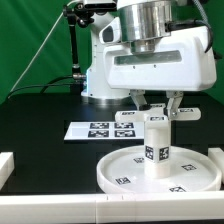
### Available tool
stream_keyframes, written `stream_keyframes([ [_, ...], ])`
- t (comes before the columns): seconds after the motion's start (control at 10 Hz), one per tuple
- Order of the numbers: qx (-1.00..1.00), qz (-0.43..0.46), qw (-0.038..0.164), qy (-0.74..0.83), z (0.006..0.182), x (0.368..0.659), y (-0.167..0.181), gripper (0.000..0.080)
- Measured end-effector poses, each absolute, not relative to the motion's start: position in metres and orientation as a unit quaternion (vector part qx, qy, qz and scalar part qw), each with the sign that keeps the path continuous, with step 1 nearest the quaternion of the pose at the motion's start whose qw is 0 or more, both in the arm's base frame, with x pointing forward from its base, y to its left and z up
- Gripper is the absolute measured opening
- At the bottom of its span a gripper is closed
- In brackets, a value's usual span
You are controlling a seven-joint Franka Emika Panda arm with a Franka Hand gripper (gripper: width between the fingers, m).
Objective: Assemble round table
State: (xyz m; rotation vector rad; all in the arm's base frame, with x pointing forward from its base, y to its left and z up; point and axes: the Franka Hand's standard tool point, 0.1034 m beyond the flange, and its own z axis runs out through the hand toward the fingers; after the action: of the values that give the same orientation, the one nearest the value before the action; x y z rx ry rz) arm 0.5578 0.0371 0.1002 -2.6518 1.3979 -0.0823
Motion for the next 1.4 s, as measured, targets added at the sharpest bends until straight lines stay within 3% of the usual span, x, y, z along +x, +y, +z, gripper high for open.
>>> stream_keyframes([
  [0.3, -0.784, -0.009, 0.092, 0.613, 0.101, 0.558, 0.038, 0.0442],
  [0.6, -0.682, 0.0, 0.09, 0.726, 0.1, 0.557, 0.038, 0.0442],
  [0.9, -0.674, 0.004, 0.095, 0.732, 0.099, 0.557, 0.038, 0.0442],
  [1.1, -0.698, 0.008, 0.098, 0.71, 0.11, 0.557, 0.038, 0.0615],
  [1.3, -0.705, 0.007, 0.109, 0.701, 0.126, 0.559, 0.04, 0.0641],
  [1.4, -0.711, 0.007, 0.108, 0.695, 0.124, 0.559, 0.04, 0.0648],
])
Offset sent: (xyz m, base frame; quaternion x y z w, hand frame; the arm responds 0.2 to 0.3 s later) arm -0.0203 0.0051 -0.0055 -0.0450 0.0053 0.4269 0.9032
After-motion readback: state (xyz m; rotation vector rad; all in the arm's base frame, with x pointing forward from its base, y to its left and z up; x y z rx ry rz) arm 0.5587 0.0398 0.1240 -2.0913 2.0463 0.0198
